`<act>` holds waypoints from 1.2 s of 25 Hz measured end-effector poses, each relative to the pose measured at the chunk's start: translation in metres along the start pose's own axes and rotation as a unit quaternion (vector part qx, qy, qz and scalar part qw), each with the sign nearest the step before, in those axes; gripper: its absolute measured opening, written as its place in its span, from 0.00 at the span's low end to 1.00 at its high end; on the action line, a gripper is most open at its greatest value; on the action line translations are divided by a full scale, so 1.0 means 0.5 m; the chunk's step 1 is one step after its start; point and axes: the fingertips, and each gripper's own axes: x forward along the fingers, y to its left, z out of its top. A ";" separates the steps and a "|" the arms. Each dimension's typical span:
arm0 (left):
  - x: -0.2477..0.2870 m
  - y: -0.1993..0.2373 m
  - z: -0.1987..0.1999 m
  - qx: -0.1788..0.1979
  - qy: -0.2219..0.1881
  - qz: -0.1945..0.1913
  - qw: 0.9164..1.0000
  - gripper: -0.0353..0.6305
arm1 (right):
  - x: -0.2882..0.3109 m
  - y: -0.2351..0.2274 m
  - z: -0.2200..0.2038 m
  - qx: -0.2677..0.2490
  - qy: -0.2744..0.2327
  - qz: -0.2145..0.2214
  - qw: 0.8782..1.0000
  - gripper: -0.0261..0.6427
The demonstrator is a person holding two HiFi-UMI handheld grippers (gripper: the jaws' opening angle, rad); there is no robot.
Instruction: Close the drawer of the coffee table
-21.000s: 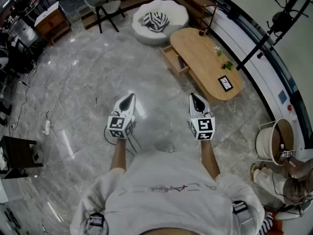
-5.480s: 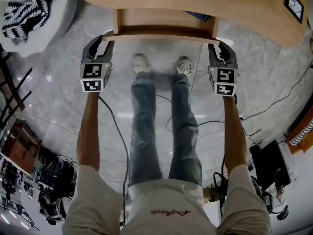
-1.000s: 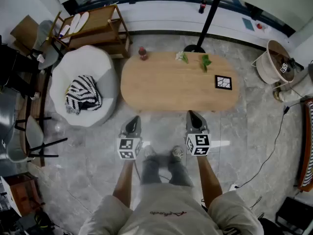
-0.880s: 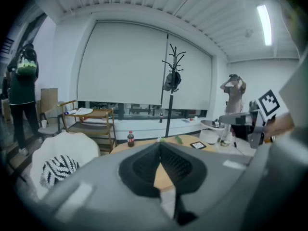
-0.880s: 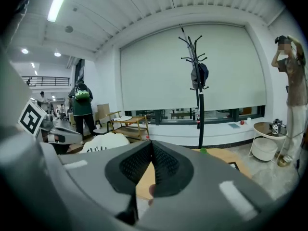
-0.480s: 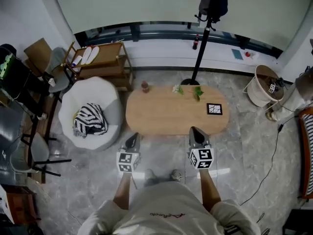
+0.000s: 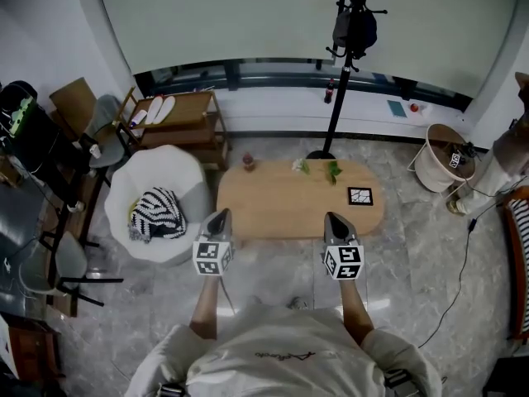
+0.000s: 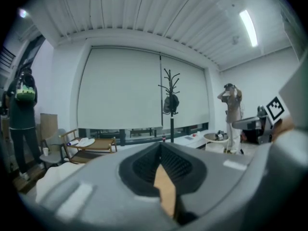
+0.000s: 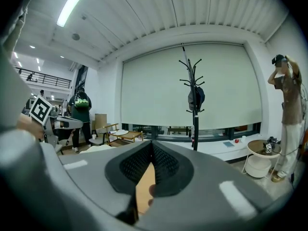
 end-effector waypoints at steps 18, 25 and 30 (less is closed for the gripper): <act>0.030 0.023 -0.011 -0.023 0.002 0.006 1.000 0.05 | 0.030 0.004 -0.004 -0.015 0.011 0.001 1.000 0.04; 0.029 0.021 -0.020 -0.024 0.009 0.007 1.000 0.05 | 0.033 0.008 -0.005 -0.018 0.016 0.002 1.000 0.04; 0.028 0.018 -0.027 -0.023 0.013 0.005 1.000 0.05 | 0.031 0.009 -0.009 -0.021 0.020 0.002 1.000 0.04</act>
